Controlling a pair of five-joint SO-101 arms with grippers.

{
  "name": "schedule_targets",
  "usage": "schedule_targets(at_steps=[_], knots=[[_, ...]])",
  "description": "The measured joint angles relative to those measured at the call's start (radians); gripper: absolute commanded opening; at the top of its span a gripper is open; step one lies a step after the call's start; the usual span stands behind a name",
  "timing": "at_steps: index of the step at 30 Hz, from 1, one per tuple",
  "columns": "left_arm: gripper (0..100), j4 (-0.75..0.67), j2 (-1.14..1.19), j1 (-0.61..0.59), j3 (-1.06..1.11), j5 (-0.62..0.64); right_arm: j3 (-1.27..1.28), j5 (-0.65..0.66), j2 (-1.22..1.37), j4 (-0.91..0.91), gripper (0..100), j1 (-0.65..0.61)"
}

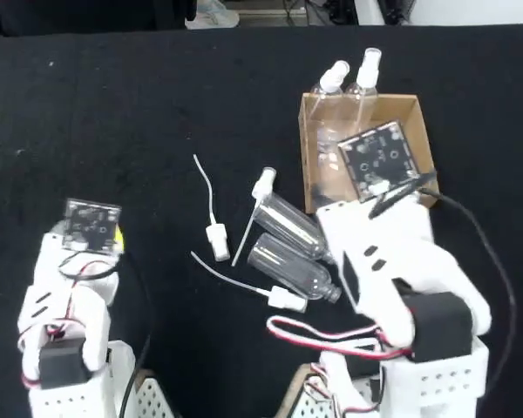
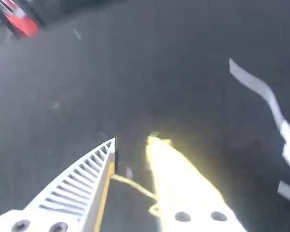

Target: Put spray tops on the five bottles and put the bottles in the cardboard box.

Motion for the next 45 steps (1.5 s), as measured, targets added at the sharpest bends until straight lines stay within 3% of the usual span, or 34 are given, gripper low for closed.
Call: schedule_targets(at_steps=[7, 13, 16, 21, 25, 32, 45], knots=[[18, 0.133, 0.292, 0.140, -0.133, 0.008, 0.000, -0.040, 0.000, -0.041, 1.0, -0.054], [18, 0.192, 0.664, 0.301, -0.216, -0.080, 0.000, -0.040, 0.000, -0.009, 1.0, 0.092], [19, 0.114, 0.801, 0.333, -0.272, -0.064, 0.000, -0.040, 0.000, 0.020, 1.0, 0.158], [31, -0.020, 1.019, 0.381, -0.376, 0.183, 0.006, -0.040, 0.000, 0.063, 1.0, 0.187], [29, -0.080, 1.195, 0.448, -0.420, 0.308, 0.006, -0.040, 0.000, 0.097, 1.0, 0.224], [27, -0.236, 1.464, 0.459, -0.526, 0.364, 0.006, -0.040, 0.000, 0.137, 1.0, 0.270], [27, -0.253, 1.829, 0.462, -0.729, 0.370, 0.172, -0.040, 0.000, 0.034, 1.0, 0.275]])
